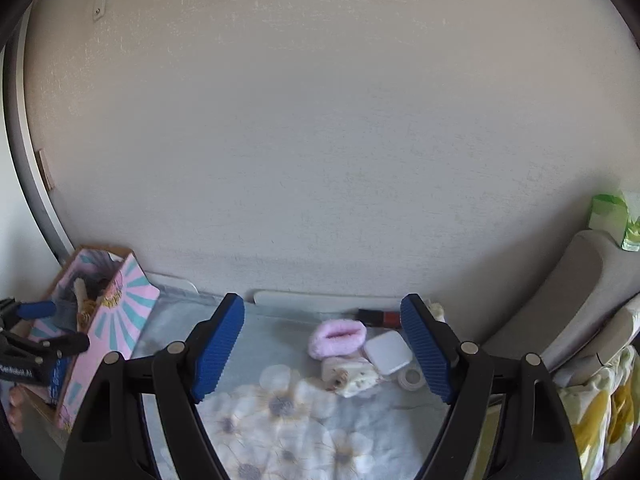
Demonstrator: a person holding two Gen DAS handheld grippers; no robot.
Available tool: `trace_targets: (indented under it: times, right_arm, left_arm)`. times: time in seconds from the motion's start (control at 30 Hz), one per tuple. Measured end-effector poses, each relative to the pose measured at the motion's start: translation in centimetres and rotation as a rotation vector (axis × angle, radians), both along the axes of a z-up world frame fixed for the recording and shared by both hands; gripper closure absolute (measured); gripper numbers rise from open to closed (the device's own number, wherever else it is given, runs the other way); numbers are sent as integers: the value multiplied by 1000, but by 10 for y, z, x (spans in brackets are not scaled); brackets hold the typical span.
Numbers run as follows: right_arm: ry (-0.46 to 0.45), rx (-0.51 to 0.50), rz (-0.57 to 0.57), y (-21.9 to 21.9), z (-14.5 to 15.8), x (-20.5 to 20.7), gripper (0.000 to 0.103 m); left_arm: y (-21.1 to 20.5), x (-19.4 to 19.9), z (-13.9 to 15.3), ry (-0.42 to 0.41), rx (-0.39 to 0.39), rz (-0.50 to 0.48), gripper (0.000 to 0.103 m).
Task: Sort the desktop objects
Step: 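Move both grippers back toward the black cap and remaining items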
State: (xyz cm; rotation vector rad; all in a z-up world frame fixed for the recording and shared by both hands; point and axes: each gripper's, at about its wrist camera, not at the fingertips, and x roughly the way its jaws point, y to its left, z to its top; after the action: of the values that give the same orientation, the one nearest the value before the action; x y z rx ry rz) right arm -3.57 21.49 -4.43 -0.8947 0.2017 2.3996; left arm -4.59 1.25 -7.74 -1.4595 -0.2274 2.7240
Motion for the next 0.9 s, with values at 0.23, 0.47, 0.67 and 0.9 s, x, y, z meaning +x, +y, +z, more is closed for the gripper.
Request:
trace_targets:
  times: [0.23, 0.47, 0.67, 0.9]
  right_arm:
    - [-9, -80, -19, 12, -15, 26, 26]
    - [-61, -185, -61, 24, -58, 57, 26]
    - [-150, -276, -81, 35, -115, 78, 26]
    - [-165, -314, -44, 48, -146, 65, 26]
  left_arm:
    - [8, -2, -3, -27, -19, 54, 0]
    - [16, 15, -19, 20, 89, 51, 0]
    - [45, 24, -55, 5, 30, 36, 0]
    - [67, 12, -98, 45, -168, 152, 0]
